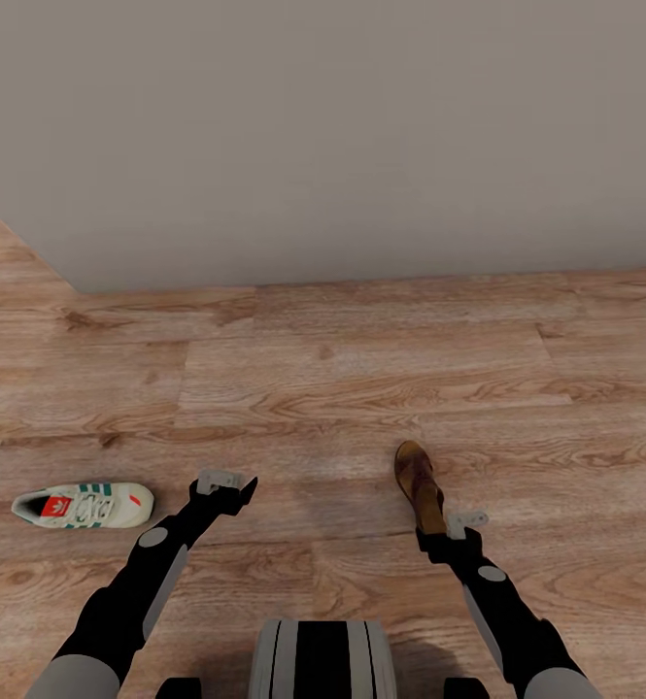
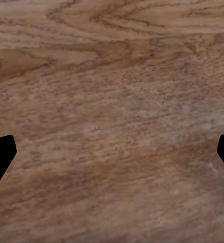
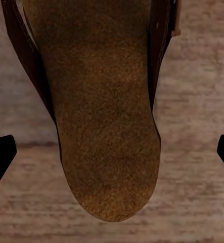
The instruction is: Pick up the two gym shoes and the two sandals from the corridor floor and place them onto the hallstand (shoe rack) in the corridor, making sure they are on the rack and not on the floor. Arrange them so the two gym shoes are next to each other and the two sandals are next to each other.
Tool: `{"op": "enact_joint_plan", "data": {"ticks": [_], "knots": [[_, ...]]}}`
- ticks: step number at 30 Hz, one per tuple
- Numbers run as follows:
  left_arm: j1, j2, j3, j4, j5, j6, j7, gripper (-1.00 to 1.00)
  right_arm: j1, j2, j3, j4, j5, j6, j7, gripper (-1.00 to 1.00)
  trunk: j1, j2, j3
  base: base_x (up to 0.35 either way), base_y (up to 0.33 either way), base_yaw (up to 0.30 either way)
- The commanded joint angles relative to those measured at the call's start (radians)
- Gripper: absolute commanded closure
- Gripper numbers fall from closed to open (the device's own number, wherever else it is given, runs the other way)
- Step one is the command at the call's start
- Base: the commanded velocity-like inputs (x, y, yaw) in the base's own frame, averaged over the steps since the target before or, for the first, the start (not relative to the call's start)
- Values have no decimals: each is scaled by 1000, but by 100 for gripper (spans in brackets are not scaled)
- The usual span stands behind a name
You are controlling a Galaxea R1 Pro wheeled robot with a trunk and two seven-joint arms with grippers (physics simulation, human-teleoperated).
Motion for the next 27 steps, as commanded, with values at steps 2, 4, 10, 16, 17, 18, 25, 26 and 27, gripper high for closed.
{"op": "enact_joint_plan", "data": {"ticks": [2,4,10,16,17,18,25,26,27], "knots": [[0,1,-1,-3,6,7,-2,-100,0,1,-4,4,11,-8,5,-100,0,0,-1,0,0,0],[0,1,-1,-4,6,8,-2,-100,0,1,-5,11,11,-20,2,-100,0,0,-1,0,0,0],[0,1,-1,-4,5,8,-2,-100,-1,-1,-5,24,10,-44,-3,-100,0,0,-1,0,0,0],[0,1,-1,-3,5,8,-2,-100,-1,-1,-6,27,10,-51,-4,-100,0,0,-1,0,0,0],[0,1,-1,-2,5,8,-2,-100,-1,-1,-5,27,10,-53,-4,-100,0,0,-1,0,0,0],[0,1,-1,-2,5,8,-2,-100,-1,-1,-5,27,10,-55,-4,-100,0,0,-1,0,0,0],[0,1,-1,-2,5,8,-3,-100,-1,-1,-5,29,10,-88,-5,-100,0,0,-1,0,0,0],[0,1,-1,-2,5,8,-3,-100,-1,-1,-5,29,10,-92,-5,-100,0,0,-1,0,0,0],[0,1,-1,-2,5,8,-3,-100,-1,-1,-5,30,10,-96,-5,-100,0,0,-1,0,0,0]]}}
